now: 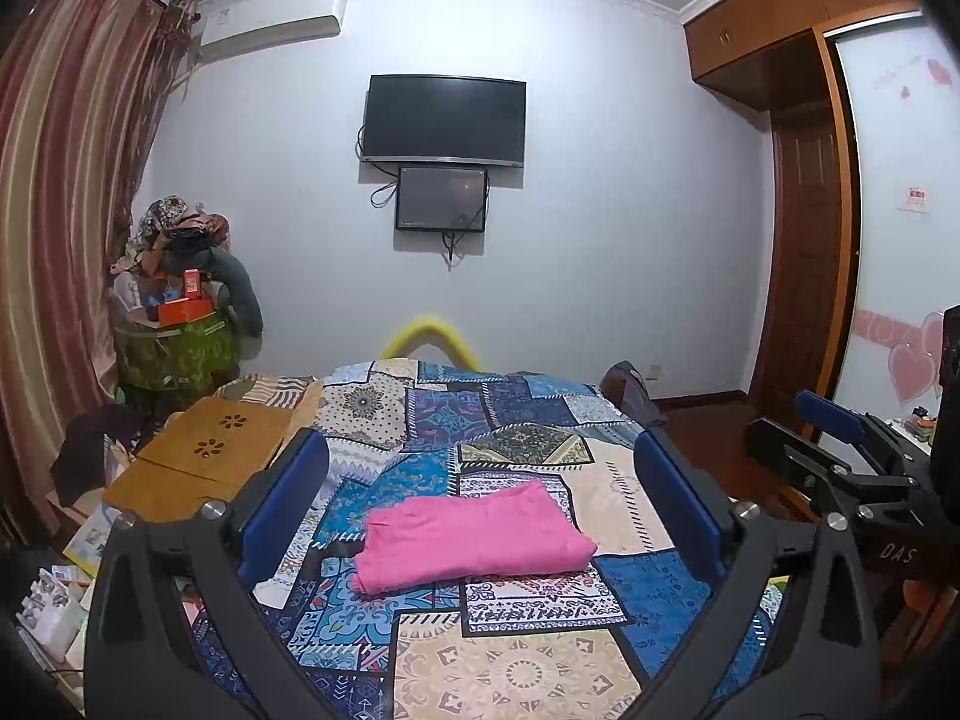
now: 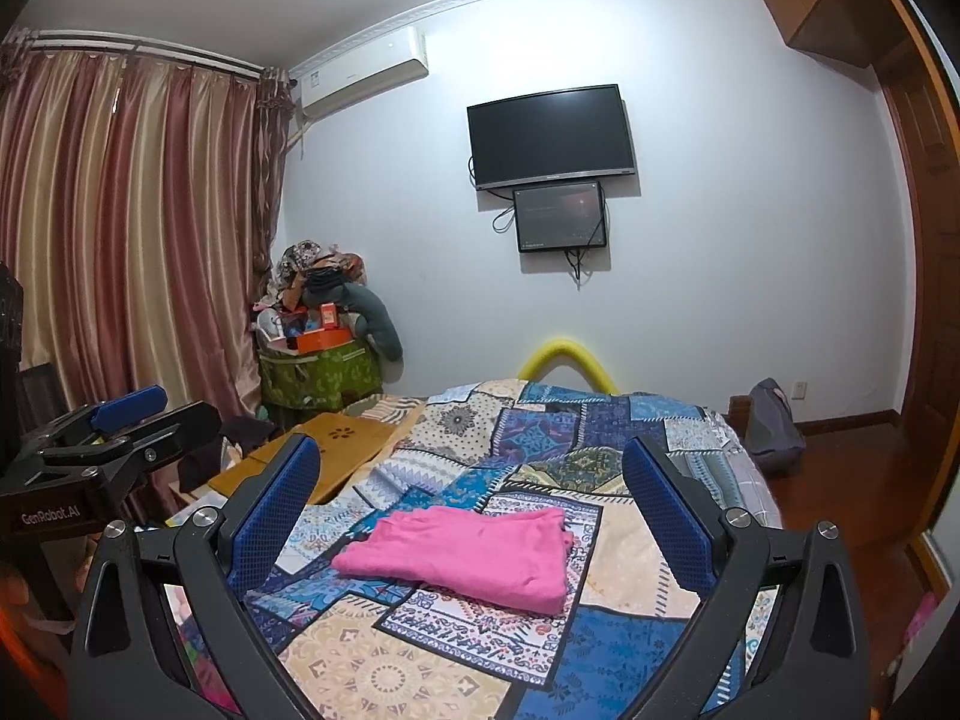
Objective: Fold small clothes
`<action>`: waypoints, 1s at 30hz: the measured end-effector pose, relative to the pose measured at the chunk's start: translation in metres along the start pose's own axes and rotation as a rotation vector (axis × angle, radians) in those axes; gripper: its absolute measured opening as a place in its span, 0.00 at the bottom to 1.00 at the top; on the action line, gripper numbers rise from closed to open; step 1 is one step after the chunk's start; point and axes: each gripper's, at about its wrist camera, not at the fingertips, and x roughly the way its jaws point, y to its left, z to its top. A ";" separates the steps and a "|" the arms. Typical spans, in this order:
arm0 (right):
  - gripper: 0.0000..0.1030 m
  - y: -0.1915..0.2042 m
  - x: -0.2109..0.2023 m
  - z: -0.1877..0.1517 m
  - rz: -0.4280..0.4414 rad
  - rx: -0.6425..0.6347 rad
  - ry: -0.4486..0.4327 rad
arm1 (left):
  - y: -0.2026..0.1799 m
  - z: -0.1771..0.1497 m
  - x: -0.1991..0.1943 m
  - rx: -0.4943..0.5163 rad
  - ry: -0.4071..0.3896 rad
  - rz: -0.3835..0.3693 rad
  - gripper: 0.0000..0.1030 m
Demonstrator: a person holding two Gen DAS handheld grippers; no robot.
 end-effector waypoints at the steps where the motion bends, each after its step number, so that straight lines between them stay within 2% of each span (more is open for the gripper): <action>1: 0.97 0.000 0.000 0.001 0.001 0.001 0.000 | 0.000 0.000 0.000 0.002 0.000 -0.001 1.00; 17: 0.98 0.001 0.001 -0.001 0.002 0.007 0.004 | 0.000 0.000 0.001 0.015 0.008 -0.012 1.00; 30: 0.98 0.000 0.000 -0.002 -0.010 0.017 0.002 | 0.004 0.001 0.006 -0.013 0.029 -0.055 1.00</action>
